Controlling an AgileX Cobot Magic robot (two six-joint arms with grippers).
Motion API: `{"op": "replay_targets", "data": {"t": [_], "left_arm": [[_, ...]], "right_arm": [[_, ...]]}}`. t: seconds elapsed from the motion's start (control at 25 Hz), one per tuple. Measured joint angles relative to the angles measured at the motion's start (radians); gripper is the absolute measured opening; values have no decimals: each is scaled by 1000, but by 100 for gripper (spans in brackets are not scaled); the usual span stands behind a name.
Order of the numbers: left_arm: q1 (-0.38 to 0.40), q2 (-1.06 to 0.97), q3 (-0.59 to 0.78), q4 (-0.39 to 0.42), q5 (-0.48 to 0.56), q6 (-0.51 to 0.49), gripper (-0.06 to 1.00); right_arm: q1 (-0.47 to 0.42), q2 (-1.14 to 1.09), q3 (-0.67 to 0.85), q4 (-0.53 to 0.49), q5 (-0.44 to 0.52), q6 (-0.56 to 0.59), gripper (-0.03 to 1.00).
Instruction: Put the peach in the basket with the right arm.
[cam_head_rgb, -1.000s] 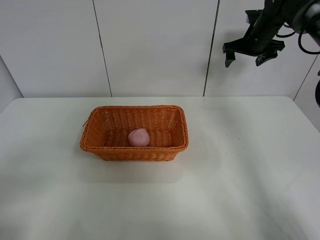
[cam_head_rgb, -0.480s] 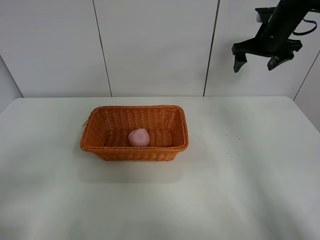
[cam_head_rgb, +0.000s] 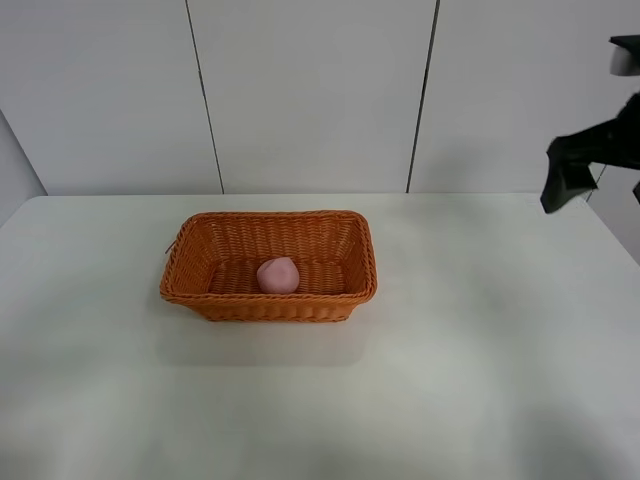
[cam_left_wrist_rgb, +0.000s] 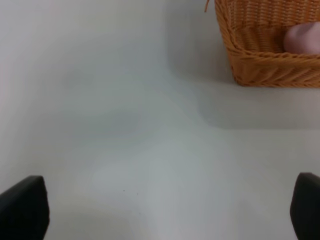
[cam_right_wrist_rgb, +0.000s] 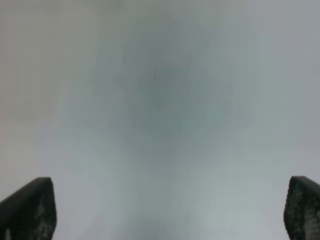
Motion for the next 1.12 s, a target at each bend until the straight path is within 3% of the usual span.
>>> {"op": "replay_targets", "data": {"t": [0.08, 0.16, 0.28, 0.48, 0.8, 1.12], "left_arm": [[0, 0, 0, 0, 0, 0, 99], [0, 0, 0, 0, 0, 0, 99], [0, 0, 0, 0, 0, 0, 99], [0, 0, 0, 0, 0, 0, 99], [0, 0, 0, 0, 0, 0, 99], [0, 0, 0, 0, 0, 0, 99]], "right_arm": [[0, -200, 213, 2, 1, 0, 70], [0, -268, 275, 2, 2, 0, 70], [0, -550, 535, 5, -12, 0, 70], [0, -921, 752, 5, -140, 0, 70], [0, -1314, 831, 9, -182, 0, 70], [0, -1430, 832, 5, -185, -25, 70]]}}
